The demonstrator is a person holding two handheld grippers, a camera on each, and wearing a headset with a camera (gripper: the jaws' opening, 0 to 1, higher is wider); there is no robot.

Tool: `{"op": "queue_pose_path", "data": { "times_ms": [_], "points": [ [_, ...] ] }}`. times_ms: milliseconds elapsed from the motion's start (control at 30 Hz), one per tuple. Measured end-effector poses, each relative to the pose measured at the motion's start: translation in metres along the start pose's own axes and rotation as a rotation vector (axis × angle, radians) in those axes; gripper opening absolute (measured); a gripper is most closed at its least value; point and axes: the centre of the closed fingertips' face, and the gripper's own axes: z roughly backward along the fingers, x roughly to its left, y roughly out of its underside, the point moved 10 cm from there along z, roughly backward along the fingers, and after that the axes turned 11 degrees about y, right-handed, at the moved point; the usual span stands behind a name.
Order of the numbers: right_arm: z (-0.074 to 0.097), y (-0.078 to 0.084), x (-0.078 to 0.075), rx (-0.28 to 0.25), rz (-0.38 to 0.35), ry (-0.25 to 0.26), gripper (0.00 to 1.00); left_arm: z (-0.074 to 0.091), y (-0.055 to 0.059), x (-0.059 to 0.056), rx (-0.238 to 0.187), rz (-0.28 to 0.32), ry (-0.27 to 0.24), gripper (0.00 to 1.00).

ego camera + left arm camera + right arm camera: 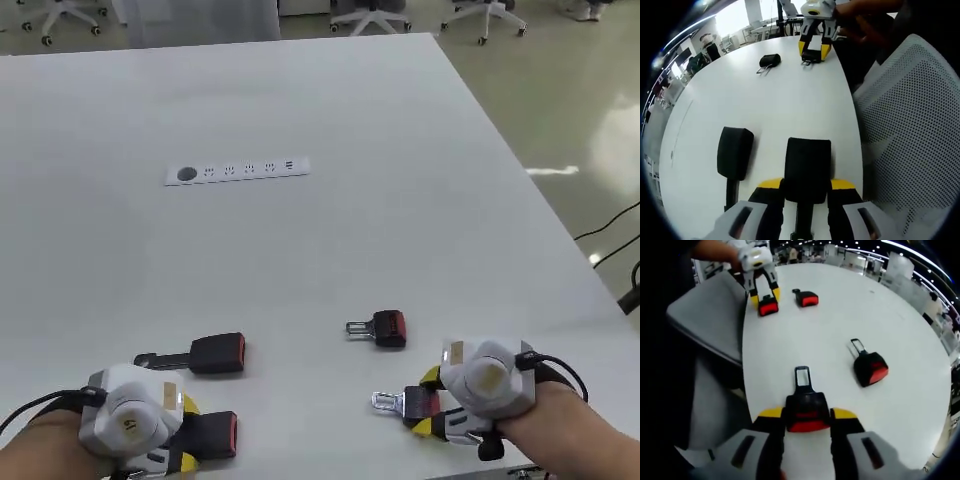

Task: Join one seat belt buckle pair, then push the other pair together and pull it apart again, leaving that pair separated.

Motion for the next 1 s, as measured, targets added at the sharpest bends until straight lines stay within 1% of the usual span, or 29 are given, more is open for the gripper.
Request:
{"op": "queue_pose_path", "data": {
  "times_ms": [100,267,367,533,733,833,1000],
  "points": [
    [-0.0007,0.0,-0.0007,0.001,0.022,-0.013,0.34,0.0001,0.0005,0.0005,0.001,-0.011,0.005,0.34],
    [-0.002,-0.0004,-0.0022,0.005,0.028,-0.034,0.34,-0.0004,-0.0015,0.0011,0.015,-0.025,0.016,0.33],
    [-0.0025,-0.0001,-0.0034,0.006,0.025,-0.045,0.34,-0.0005,-0.001,0.0014,0.013,-0.026,0.018,0.33],
    [-0.0033,-0.0023,-0.0027,0.023,0.052,-0.045,0.34,-0.0006,-0.0013,0.0016,0.016,-0.027,0.018,0.33],
    [-0.0036,-0.0015,-0.0038,0.014,0.072,-0.053,0.34,-0.0011,-0.0033,0.0029,0.039,-0.028,0.028,0.33],
    [-0.0035,-0.0013,-0.0041,0.006,0.087,-0.055,0.34,-0.0016,-0.0052,0.0029,0.054,-0.025,0.028,0.33],
    [-0.0037,-0.0022,-0.0041,-0.005,0.111,-0.06,0.34,-0.0015,-0.0059,0.0028,0.068,-0.018,0.025,0.33]
  ]
}}
